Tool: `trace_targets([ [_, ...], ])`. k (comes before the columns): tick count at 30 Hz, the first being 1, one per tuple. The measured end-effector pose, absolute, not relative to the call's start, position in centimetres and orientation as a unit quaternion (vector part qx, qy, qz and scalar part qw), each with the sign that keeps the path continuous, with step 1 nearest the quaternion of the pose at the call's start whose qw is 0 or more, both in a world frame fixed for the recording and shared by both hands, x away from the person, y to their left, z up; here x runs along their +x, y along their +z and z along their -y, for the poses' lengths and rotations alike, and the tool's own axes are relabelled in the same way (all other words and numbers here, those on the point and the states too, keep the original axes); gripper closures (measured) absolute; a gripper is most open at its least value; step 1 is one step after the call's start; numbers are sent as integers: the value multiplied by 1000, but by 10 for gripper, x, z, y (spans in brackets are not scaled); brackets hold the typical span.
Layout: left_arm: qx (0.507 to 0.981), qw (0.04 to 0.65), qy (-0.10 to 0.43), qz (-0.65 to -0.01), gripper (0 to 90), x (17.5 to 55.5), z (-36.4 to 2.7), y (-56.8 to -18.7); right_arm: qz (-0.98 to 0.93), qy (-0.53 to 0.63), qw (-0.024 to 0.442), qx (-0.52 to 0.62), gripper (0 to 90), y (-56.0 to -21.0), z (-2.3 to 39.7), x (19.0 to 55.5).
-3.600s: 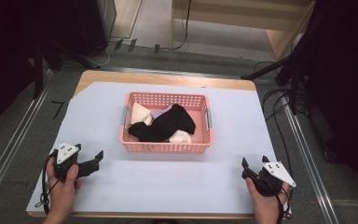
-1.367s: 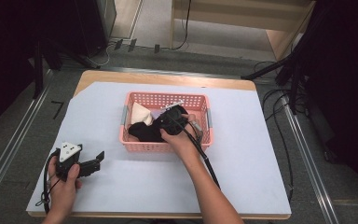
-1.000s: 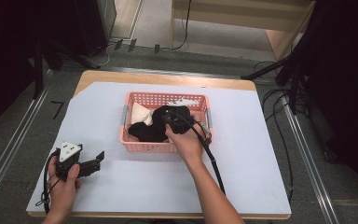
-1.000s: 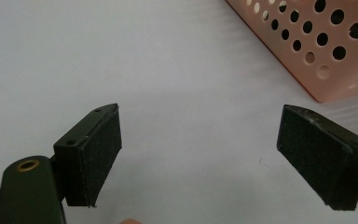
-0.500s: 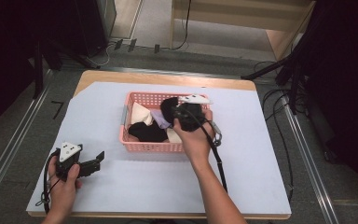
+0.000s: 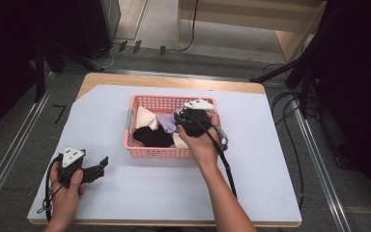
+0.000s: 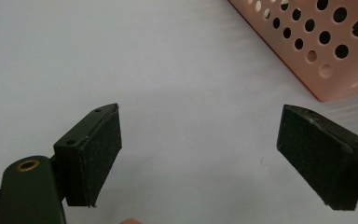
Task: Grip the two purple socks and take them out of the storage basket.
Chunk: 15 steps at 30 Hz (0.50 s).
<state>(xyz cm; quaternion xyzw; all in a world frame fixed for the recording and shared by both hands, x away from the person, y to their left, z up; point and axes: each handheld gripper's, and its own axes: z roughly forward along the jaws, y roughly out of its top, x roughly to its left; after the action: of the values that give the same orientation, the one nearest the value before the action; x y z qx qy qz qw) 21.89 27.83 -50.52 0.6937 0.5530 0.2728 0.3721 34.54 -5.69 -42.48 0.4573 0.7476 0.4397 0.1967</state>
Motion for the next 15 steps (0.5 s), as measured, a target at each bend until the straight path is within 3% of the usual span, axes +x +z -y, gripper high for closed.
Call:
trace_targets([
  [10,695,374,270,-552,149,219,-279,-505,-803,351,104,471,659,-452,18,373],
  [15,694,373,271,-552,149,219,-278,-505,-807,309,100,494,576,-456,13,379],
])
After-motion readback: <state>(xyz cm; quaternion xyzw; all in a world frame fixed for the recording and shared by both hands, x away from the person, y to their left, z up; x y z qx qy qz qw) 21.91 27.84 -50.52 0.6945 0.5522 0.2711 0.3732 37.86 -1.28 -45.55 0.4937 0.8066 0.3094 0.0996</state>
